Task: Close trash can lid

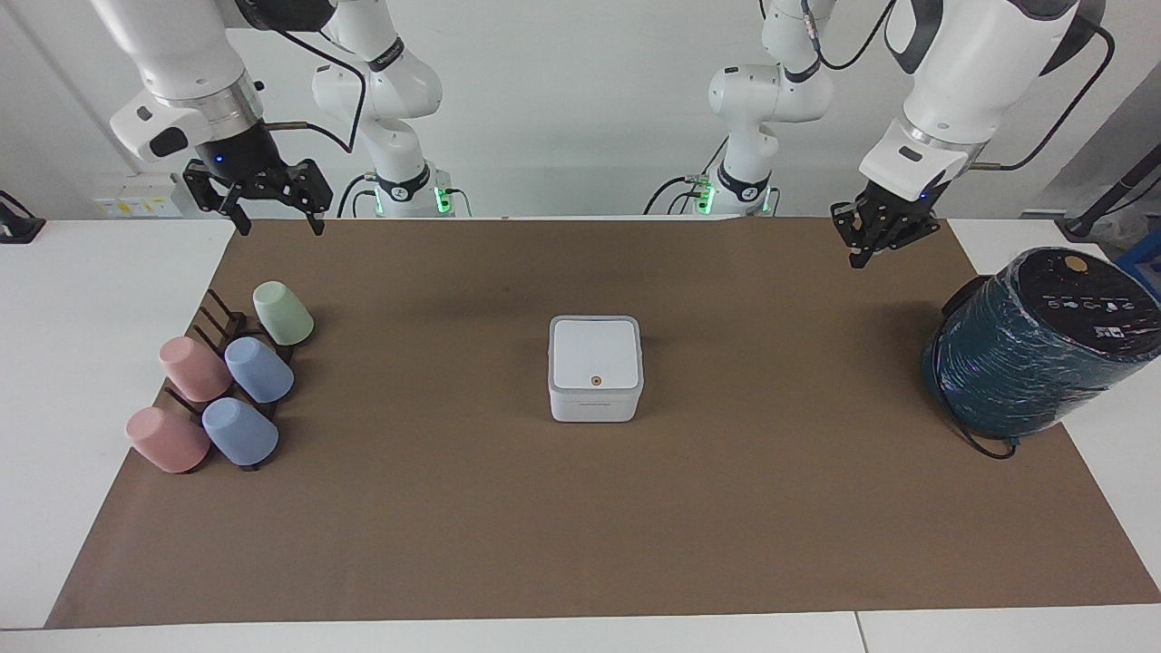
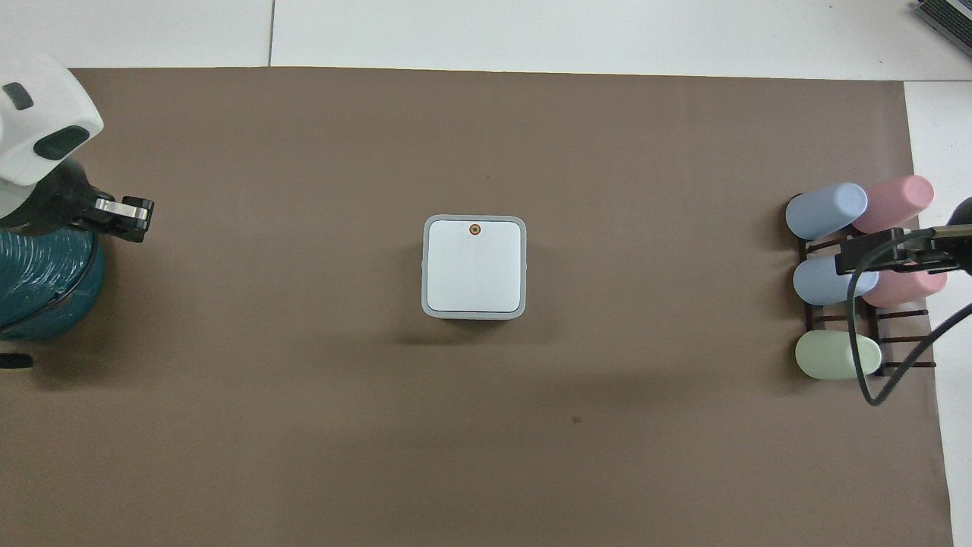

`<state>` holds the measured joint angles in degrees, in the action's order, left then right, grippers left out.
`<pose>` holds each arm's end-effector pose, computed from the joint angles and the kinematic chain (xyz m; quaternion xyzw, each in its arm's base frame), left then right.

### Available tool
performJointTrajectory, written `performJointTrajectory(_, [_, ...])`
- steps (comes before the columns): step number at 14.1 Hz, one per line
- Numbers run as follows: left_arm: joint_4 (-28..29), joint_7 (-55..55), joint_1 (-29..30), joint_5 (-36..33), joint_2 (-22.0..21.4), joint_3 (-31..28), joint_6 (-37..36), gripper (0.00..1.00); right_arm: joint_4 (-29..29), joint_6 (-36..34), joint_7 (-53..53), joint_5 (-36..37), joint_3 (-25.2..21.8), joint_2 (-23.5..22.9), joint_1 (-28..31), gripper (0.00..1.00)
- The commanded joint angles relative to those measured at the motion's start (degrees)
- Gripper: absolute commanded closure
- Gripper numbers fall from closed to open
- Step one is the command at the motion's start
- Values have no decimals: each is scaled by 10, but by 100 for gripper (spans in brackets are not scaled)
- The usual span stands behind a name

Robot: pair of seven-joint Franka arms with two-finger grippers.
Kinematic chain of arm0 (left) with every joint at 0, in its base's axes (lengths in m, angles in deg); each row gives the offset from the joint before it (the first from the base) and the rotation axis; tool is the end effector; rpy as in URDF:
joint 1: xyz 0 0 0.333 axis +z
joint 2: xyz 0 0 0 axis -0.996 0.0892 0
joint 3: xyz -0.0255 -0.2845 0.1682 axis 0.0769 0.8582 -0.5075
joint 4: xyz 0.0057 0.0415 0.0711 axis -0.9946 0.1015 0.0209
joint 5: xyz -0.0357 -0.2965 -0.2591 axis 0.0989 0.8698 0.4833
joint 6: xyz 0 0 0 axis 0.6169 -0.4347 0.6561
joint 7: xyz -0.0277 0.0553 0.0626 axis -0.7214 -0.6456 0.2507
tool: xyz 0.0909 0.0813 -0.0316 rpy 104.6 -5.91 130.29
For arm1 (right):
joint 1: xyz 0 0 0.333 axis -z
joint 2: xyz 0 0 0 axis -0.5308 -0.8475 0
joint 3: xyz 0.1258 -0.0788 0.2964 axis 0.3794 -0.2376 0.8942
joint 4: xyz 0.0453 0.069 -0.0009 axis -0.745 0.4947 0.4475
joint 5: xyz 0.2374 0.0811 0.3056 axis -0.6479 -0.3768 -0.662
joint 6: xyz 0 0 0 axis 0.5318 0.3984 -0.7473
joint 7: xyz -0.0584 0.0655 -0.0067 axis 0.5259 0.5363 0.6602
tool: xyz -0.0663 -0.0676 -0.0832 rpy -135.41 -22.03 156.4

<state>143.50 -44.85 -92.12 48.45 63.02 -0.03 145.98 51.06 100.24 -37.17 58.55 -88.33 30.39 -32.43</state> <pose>0.5658 -0.0816 0.6302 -0.9943 0.1058 0.0068 0.0123 0.5331 0.0046 0.6334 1.0000 -0.0067 -0.0009 0.0071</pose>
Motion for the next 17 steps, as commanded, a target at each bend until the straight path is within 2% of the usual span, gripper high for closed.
performJointTrajectory(1, [13, -75, 44, -11, -17, 5, -10, 100, 5, -5, -7, -11, 3, 7, 4, 0])
performJointTrajectory(3, [12, -84, 50, -10, -18, 5, -6, 100, 5, -5, -7, -11, 3, 8, 4, 0])
performJointTrajectory(4, [10, -80, 50, -9, -18, 5, -5, 96, 5, -5, -6, -11, 3, 7, 4, 0])
performJointTrajectory(5, [10, -77, 50, -7, -18, 5, -4, 84, 5, -5, -6, -11, 3, 7, 4, 0])
performJointTrajectory(7, [8, -68, 50, -2, -19, 3, -2, 35, 5, -5, -6, -11, 3, 7, 4, 0])
performJointTrajectory(8, [9, -52, 50, 1, -19, 3, 0, 0, 5, -5, -6, -11, 3, 7, 4, 0])
performJointTrajectory(10, [9, -20, 51, 4, -22, 3, 1, 0, 5, -5, -7, -11, 3, 7, 4, 0])
performJointTrajectory(17, [12, -27, 73, 4, -26, 2, -3, 0, 5, -5, -7, -11, 3, 7, 4, 0])
